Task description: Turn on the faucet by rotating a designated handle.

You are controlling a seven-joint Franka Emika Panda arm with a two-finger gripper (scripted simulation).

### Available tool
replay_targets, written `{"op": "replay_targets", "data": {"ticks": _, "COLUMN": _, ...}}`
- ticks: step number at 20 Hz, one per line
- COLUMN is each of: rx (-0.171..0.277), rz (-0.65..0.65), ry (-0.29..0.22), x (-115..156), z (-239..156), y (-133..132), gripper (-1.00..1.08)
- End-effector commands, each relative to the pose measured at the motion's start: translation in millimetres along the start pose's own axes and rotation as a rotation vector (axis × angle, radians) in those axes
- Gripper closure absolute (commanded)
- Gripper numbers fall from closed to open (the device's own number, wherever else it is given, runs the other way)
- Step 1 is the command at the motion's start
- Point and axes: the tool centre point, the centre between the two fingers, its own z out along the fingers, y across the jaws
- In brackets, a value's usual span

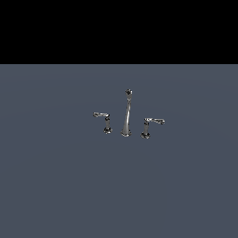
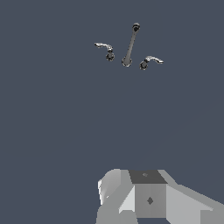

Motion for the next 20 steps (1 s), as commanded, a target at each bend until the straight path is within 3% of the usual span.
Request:
{"op": "replay_targets", "data": {"ticks": 1, "rx": 0.0, "rz": 0.0, "ry": 0.0, "x": 0, "z": 0, "y": 0, "gripper": 1.08}}
{"op": "replay_targets", "data": {"ticks": 11, "rx": 0.0, "rz": 0.054, "ry": 0.0, "x": 5, "z": 12, "y": -11, "gripper": 1.08}}
{"op": "replay_targets", "data": {"ticks": 20, "rx": 0.0, "rz": 0.195, "ry": -0.001, "x": 22, "z": 43, "y": -38, "gripper": 1.08}}
